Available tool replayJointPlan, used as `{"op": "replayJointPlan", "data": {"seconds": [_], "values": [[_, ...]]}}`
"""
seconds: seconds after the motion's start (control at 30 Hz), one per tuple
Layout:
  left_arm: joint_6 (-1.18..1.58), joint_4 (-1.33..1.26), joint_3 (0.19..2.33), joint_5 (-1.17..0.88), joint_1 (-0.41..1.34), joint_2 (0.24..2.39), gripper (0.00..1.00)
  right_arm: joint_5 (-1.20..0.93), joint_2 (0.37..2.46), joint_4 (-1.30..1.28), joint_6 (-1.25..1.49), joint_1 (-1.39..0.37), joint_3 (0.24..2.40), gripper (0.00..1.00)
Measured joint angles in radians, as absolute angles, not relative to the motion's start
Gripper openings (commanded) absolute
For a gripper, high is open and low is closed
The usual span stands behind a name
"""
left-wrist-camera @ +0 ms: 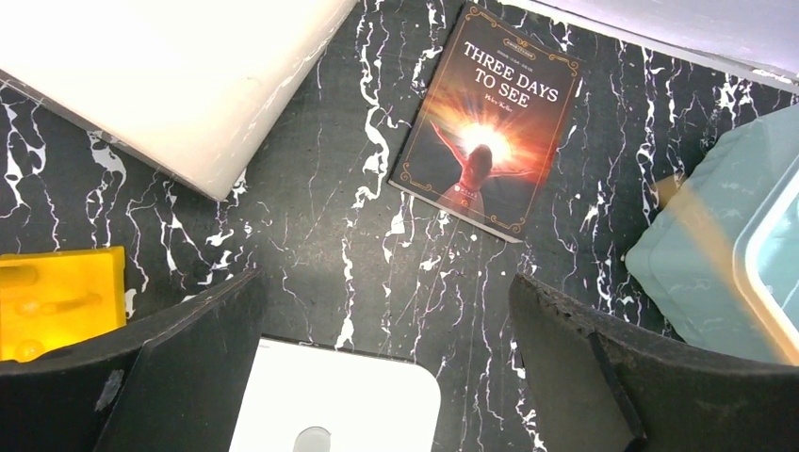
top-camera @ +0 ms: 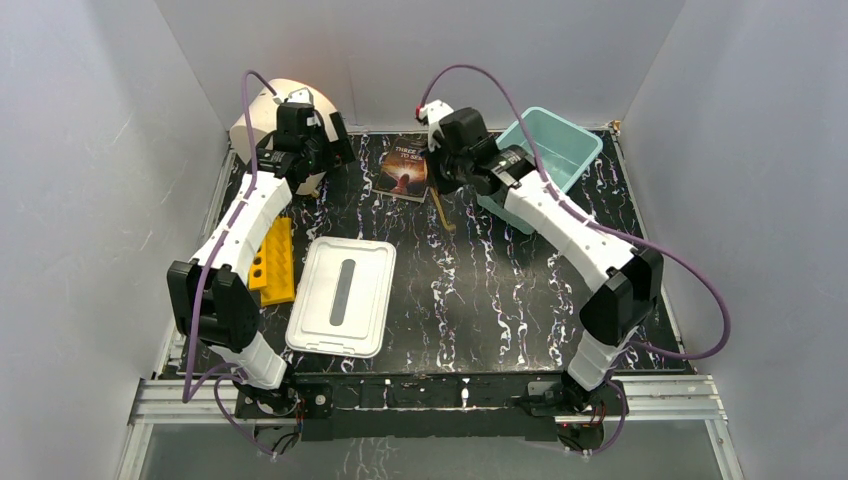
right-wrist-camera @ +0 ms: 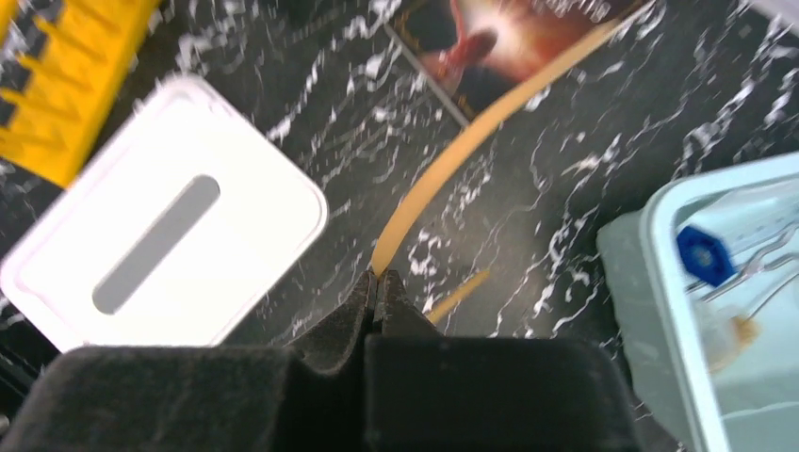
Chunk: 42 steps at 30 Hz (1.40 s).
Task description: Organize the chemistry lab equipment
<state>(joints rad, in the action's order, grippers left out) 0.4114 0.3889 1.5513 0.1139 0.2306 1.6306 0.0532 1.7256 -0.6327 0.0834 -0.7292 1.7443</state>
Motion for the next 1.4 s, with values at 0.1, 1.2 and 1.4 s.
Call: {"op": "replayJointPlan", "data": {"seconds": [0.1, 1.2, 1.4], "values": [[0.421, 0.389, 1.551, 0.101, 0.228, 1.631, 0.98, 0.064, 1.713, -0.62, 0.085, -0.709, 1.811, 0.0], [0.447, 0.356, 1.517, 0.019, 0.228, 1.63, 0.98, 0.363, 1.803, -0.47, -0.002, -0.395, 1.972, 0.0], [0.449, 0.353, 1.502, 0.018, 0.228, 1.628, 0.98, 0.328, 1.822, -0.484, 0.096, -0.345, 1.909, 0.0]]}}
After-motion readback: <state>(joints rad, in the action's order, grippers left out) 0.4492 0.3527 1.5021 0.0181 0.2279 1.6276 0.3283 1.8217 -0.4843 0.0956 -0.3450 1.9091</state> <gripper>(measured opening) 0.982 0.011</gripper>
